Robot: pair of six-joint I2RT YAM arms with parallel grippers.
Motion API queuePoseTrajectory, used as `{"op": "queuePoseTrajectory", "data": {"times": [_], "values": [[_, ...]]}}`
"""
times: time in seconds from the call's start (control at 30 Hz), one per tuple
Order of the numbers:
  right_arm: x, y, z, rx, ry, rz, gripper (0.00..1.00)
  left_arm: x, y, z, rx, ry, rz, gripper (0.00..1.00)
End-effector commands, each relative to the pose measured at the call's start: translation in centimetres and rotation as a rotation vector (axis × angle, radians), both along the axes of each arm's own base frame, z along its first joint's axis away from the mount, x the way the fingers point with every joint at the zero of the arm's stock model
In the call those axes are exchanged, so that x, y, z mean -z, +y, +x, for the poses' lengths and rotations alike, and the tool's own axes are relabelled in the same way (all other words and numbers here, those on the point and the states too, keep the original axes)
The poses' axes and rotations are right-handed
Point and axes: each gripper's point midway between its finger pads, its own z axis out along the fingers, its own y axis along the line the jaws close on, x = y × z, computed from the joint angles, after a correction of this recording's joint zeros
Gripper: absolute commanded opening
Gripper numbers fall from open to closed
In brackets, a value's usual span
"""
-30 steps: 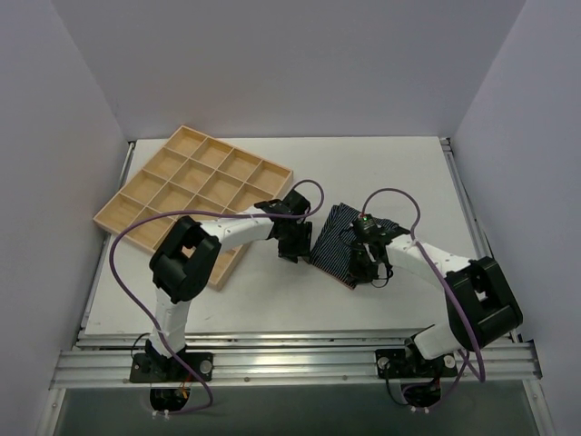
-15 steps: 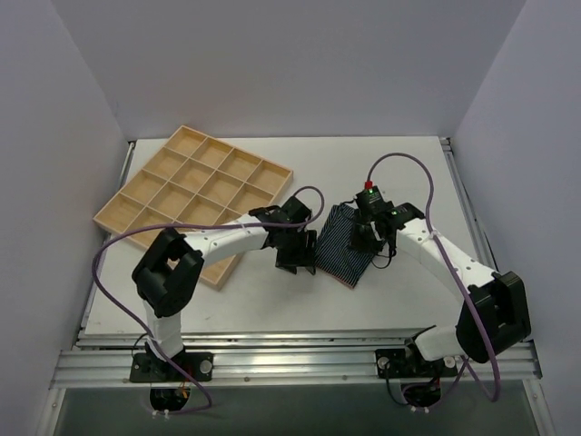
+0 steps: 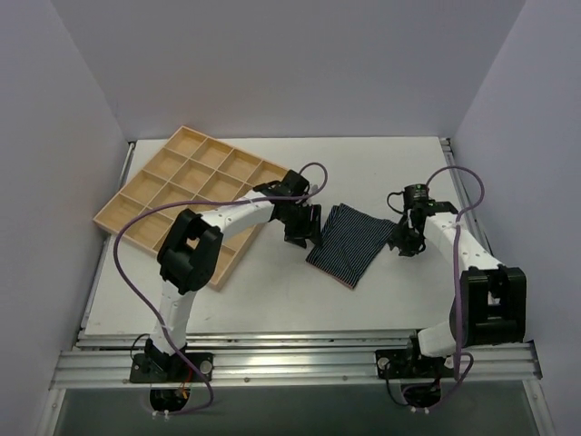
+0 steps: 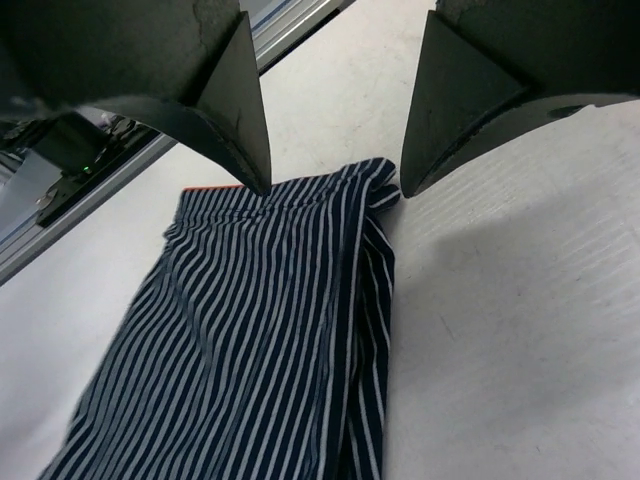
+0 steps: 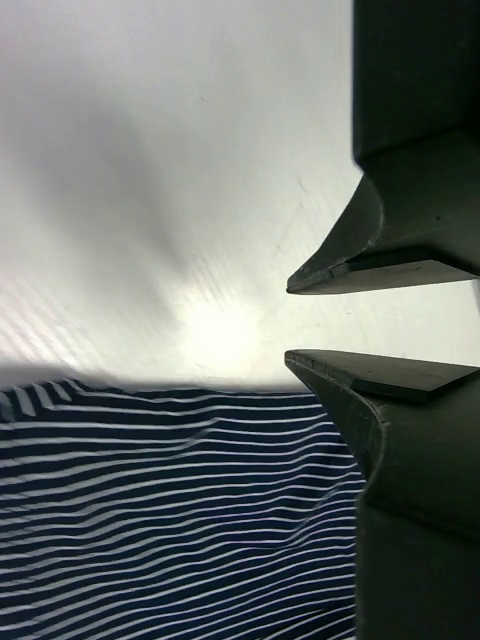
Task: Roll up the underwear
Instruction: Fold the underwear
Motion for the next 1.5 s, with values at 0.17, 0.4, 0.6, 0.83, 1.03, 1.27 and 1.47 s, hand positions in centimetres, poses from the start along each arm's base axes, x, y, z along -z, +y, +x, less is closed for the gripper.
{"op": "queuePoseTrajectory", "data": {"times": [0.17,0.4,0.6,0.83,1.03,1.27,1.47], "values": [[-3.8,-2.4,4.8,0.011,-0.071,-0.015,0.27,1.8,-0.4,-1.9,0.054,0.041,-0.026,0.60],[-1.2,-6.1,4.0,0.144,-0.026,-0.011,0.27,3.1,-0.9,-4.6,0.036,0.081,-0.055,0.45],[0.6,-7.3,4.6,0.210,0.029,0.013,0.27,2.6,-3.1,-9.3,0.033,0.113,-0.109,0.38],[3.4,-7.0,4.9,0.205,0.070,0.046,0.26,1.2,-6.5,-14.1,0.024,0.094,-0.104,0.47],[4.9,-5.4,7.1,0.082,0.067,0.062,0.25,0.6,-4.1,-13.8,-0.054,0.106,-0.075,0.61],[5.3,-1.2,9.5,-0.067,0.026,0.011,0.26,-3.3,-0.9,-9.0,-0.112,0.056,-0.055,0.65],[5.9,4.1,11.5,-0.267,0.030,-0.040,0.26,-4.2,4.5,-2.5,-0.254,0.010,0.004,0.67]]}}
